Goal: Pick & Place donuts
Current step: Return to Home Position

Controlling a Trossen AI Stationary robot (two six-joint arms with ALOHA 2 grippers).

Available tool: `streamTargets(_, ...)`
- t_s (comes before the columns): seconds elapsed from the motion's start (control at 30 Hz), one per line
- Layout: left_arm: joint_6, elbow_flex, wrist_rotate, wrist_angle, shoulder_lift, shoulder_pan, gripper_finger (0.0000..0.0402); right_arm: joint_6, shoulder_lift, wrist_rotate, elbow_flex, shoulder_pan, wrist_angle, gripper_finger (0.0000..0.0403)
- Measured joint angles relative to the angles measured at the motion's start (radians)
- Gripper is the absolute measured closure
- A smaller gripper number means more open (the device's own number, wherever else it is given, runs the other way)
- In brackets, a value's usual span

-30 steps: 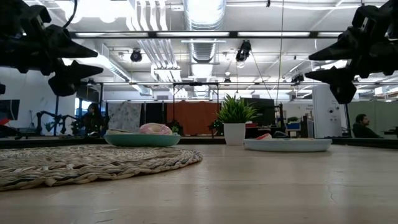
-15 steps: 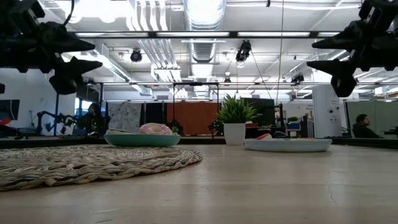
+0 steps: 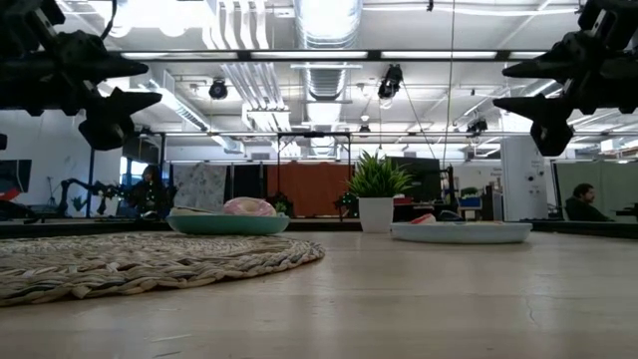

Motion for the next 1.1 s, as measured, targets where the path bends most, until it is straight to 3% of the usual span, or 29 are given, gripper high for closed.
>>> streamTargets(1.1, -0.021, 0.000, 0.006, -0.009, 0.000, 0.013, 0.0243, -0.034, 0.022, 0.025, 0.000, 0.003, 0.004, 0.0218)
